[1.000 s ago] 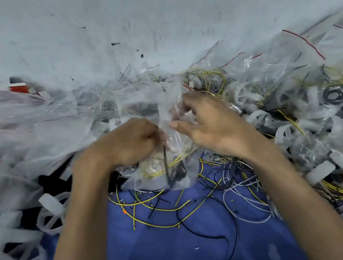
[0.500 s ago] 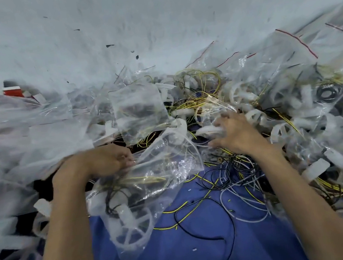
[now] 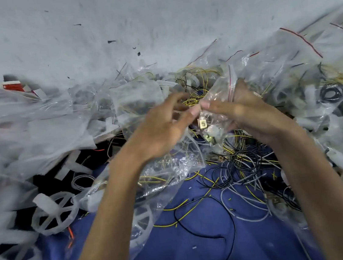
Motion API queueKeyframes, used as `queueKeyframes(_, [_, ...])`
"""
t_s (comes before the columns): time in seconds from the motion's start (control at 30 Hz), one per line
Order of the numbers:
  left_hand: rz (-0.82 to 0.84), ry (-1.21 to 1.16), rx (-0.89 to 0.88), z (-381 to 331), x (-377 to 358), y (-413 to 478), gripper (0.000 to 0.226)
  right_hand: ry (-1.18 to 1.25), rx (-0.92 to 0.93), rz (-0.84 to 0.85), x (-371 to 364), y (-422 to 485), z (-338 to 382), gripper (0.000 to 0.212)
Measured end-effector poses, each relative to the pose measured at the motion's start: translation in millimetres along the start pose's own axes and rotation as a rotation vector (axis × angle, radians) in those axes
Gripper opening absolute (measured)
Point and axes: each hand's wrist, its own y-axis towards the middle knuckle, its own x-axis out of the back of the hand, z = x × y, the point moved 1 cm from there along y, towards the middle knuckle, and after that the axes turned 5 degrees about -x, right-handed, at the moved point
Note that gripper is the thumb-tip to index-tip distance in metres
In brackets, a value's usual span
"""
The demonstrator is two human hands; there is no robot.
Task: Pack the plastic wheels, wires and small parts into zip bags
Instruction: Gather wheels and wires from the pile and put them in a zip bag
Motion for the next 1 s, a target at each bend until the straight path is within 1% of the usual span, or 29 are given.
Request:
queueKeyframes(0.03, [0.007, 0.008, 0.007, -3, -4, 1, 0.065, 0.014, 0.008, 0.022, 0, -1, 0, 0.112])
queueKeyframes(0.07, [0.017, -0.012, 0.02, -2, -6, 1, 0.06, 0.036, 0.012, 0.028, 1, -2, 1, 0.113])
queueKeyframes(0.1, [0.016, -0.071, 0.035, -1, -7, 1, 0.051, 0.065, 0.009, 0.027, 2, -4, 3, 0.112])
queueKeyframes(0.17, [-0.035, -0.186, 0.061, 4, -7, 1, 0.032, 0.109, 0.007, 0.05, 3, -6, 6, 0.103])
queueKeyframes(0.23, [-0.105, -0.18, 0.057, 8, -9, 2, 0.034, 0.147, 0.014, 0.121, 4, -9, 9, 0.089])
queueKeyframes(0.3, [-0.111, -0.069, 0.006, 12, -14, 3, 0.038, 0.181, 0.036, 0.174, 6, -11, 10, 0.064])
queueKeyframes(0.33, [-0.081, 0.045, -0.017, 16, -17, 3, 0.039, 0.181, 0.034, 0.173, 7, -10, 9, 0.055])
queueKeyframes(0.4, [0.048, 0.33, -0.004, 28, -21, 2, 0.048, 0.194, 0.01, 0.138, 10, -9, 5, 0.043])
queueKeyframes(0.43, [0.126, 0.449, 0.02, 34, -23, 1, 0.053, 0.222, 0.0, 0.113, 11, -8, 3, 0.036])
queueKeyframes(0.47, [0.202, 0.528, 0.055, 38, -25, 1, 0.054, 0.252, -0.007, 0.09, 12, -8, 0, 0.033])
queueKeyframes(0.5, [0.263, 0.581, 0.081, 41, -26, 1, 0.046, 0.268, -0.011, 0.07, 13, -7, -1, 0.034])
queueKeyframes(0.57, [0.287, 0.643, 0.082, 41, -26, 1, 0.022, 0.252, -0.007, 0.053, 14, -8, -2, 0.038])
queueKeyframes(0.6, [0.258, 0.632, 0.068, 40, -24, 0, 0.02, 0.25, -0.006, 0.058, 12, -8, -1, 0.035])
queueKeyframes(0.67, [0.19, 0.522, 0.046, 36, -17, -1, 0.022, 0.3, -0.008, 0.075, 3, -7, 1, 0.029])
queueKeyframes(0.73, [0.13, 0.424, 0.009, 28, -8, -2, 0.027, 0.352, -0.057, 0.058, -11, -3, 2, 0.027])
queueKeyframes(0.8, [0.101, 0.333, -0.018, 19, 0, -3, 0.031, 0.3, -0.1, 0.068, -28, -3, 2, 0.024])
queueKeyframes(0.87, [0.099, 0.285, -0.03, 10, 5, -3, 0.026, 0.258, -0.091, 0.185, -42, -5, -2, 0.015])
queueKeyframes(0.93, [0.086, 0.261, -0.054, 0, 10, -4, 0.019, 0.297, -0.092, 0.354, -53, -9, -6, 0.017])
queueKeyframes(0.97, [0.072, 0.247, -0.066, -5, 13, -5, 0.015, 0.292, -0.106, 0.429, -57, -12, -8, 0.018])
queueKeyframes(1.0, [0.057, 0.233, -0.076, -8, 16, -6, 0.012, 0.237, -0.125, 0.484, -61, -14, -12, 0.017])
